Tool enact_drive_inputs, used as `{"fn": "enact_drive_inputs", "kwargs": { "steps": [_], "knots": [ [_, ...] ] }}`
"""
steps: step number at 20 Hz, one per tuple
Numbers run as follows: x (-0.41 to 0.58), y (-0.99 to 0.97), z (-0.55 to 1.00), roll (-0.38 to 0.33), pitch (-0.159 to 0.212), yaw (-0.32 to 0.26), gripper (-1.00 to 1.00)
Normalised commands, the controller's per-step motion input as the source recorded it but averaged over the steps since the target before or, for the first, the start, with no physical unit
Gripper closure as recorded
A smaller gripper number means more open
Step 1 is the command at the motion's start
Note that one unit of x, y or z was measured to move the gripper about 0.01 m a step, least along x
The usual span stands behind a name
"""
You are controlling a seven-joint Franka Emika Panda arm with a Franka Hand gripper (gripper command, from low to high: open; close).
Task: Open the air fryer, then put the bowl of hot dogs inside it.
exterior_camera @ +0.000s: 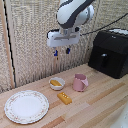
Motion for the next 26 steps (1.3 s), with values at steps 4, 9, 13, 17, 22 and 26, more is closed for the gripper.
{"fn": "enact_drive_inputs", "kwargs": {
  "steps": [4, 9, 13, 17, 22, 26],
  "knots": [
    [0.069, -0.02, 0.01, -0.08, 0.0, -0.375, -1.0],
    [0.079, -0.03, 0.0, -0.069, 0.0, -0.375, -1.0],
    [0.109, -0.03, 0.0, -0.102, 0.0, -0.374, -1.0],
    [0.185, -0.03, 0.0, -0.218, 0.0, -0.327, -1.0],
    [0.179, -0.06, 0.0, -0.3, 0.0, -0.271, -1.0],
    [0.102, -0.11, -0.06, -0.369, 0.0, -0.202, -1.0]
  ]
}}
